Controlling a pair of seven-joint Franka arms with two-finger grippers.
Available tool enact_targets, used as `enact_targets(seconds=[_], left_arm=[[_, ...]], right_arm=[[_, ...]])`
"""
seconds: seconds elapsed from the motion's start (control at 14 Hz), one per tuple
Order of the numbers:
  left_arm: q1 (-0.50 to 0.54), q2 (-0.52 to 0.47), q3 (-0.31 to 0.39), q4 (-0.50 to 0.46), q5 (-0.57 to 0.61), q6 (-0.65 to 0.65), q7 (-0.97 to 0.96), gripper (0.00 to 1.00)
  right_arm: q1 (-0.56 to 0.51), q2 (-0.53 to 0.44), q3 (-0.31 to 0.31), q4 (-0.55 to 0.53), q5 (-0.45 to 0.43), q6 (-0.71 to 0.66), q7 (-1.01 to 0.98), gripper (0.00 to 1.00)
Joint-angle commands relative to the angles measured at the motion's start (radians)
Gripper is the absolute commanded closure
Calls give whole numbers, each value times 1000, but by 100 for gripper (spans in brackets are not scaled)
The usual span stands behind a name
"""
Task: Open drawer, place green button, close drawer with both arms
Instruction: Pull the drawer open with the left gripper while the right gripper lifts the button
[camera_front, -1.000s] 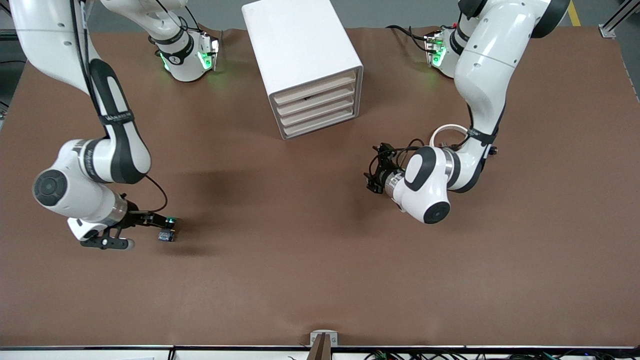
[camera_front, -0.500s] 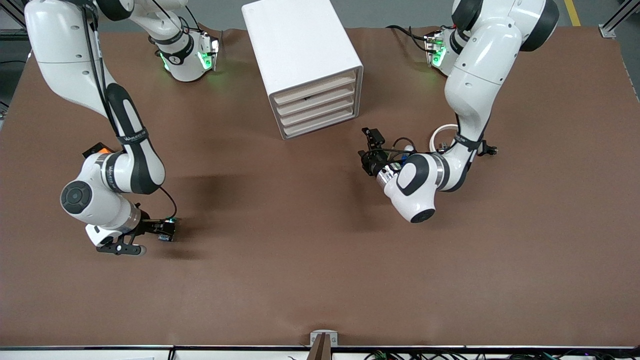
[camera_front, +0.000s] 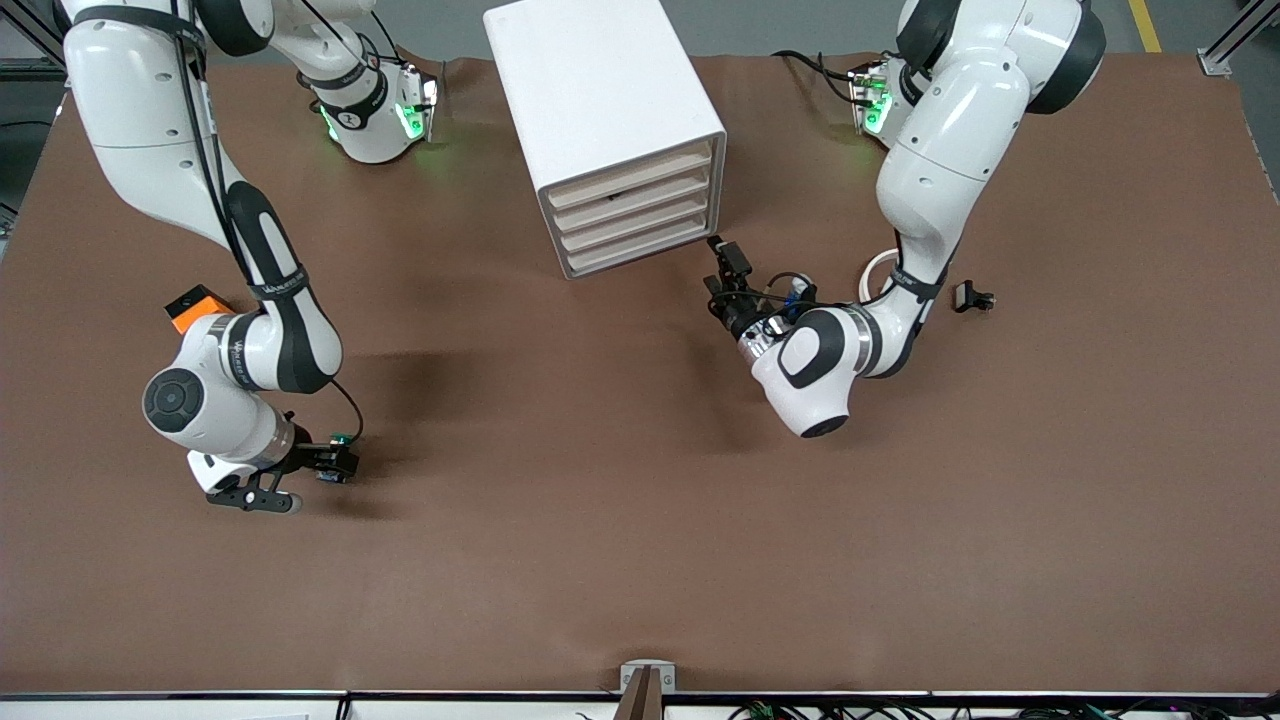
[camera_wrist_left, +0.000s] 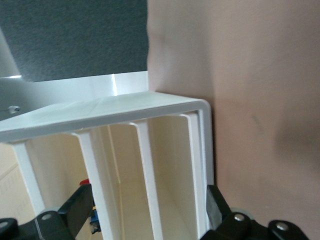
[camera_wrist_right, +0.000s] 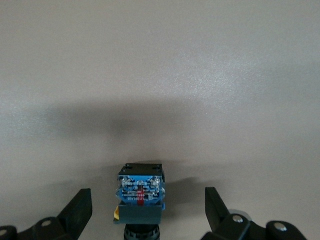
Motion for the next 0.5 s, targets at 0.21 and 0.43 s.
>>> enact_targets(seconds=[0.21,0.43], left_arm=[[-35,42,-5,19,-27,-32,-60,7],[-44,50,-20,17,-29,-55,-65,36]], right_arm=[[11,31,-2,13,10,40,36,0],[11,41,-2,15,10,48,36,0]])
